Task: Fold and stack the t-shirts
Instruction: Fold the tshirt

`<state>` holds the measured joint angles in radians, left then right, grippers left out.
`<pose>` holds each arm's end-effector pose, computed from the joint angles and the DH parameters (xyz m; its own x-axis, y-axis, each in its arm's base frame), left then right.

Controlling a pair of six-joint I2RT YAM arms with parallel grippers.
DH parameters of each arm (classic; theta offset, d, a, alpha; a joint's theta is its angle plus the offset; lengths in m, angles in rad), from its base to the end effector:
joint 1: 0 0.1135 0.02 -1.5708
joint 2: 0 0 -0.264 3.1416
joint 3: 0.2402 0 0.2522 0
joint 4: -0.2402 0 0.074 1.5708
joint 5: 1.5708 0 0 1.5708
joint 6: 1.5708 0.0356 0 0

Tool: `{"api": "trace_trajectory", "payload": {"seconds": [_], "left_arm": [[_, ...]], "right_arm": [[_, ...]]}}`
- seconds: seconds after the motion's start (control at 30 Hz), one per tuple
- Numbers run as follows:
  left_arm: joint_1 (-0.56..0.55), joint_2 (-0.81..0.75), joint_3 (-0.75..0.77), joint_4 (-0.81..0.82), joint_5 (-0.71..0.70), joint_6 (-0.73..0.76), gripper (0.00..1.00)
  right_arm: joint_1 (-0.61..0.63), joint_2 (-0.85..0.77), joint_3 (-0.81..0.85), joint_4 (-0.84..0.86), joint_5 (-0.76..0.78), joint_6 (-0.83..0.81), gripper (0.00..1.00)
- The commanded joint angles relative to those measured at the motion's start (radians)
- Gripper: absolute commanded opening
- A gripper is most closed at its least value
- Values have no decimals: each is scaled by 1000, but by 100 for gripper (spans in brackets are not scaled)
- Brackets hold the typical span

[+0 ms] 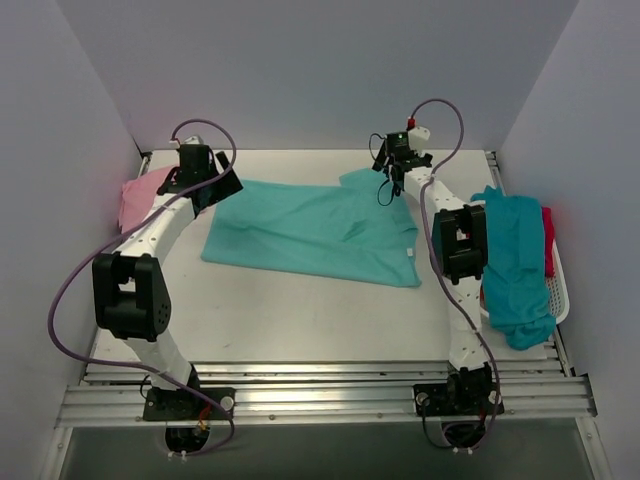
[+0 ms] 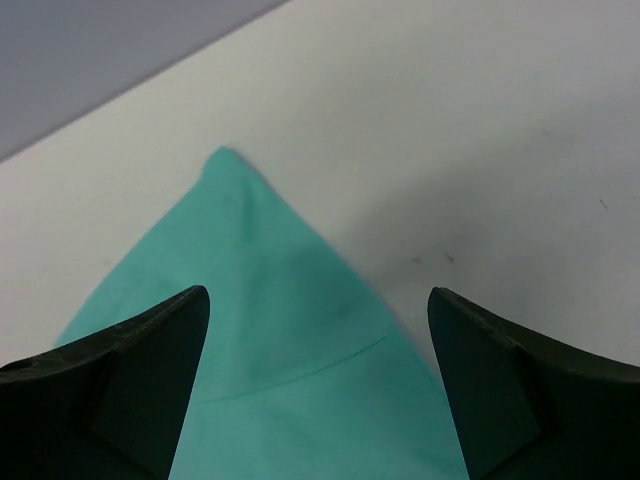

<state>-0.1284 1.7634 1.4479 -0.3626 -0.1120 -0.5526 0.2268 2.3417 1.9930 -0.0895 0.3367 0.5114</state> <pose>0.4044 -0.0482 0.2850 -0.5510 -0.4548 -0.6997 -0.2917 0.8905 -0.3491 0.5406 0.1127 0.2299 -0.3217 0.3998 -0.8583 0.2715 0.9074 0.3209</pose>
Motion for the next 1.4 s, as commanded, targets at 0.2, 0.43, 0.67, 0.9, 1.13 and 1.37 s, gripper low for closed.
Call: {"api": "trace_trajectory", "payload": {"seconds": [0.2,0.43,0.67,0.9,1.13,1.37], "left_arm": [[30,-9,-40,70,15,43,94],[30,14,-21,86,25,39,94],[30,24,-21,108,35,33,94],[30,27,-27,113,26,40,94],[32,42,-17,116,26,43,94],[41,47,-37,125,26,46,94]], "right_arm": [[-90,169,242,3,-112,-83,87],[-84,217,239,68,-180,-40,87],[-58,327,311,80,-232,-16,88],[-50,406,366,119,-277,24,88],[-27,433,371,148,-291,38,83],[-30,464,374,158,-309,48,52]]}}
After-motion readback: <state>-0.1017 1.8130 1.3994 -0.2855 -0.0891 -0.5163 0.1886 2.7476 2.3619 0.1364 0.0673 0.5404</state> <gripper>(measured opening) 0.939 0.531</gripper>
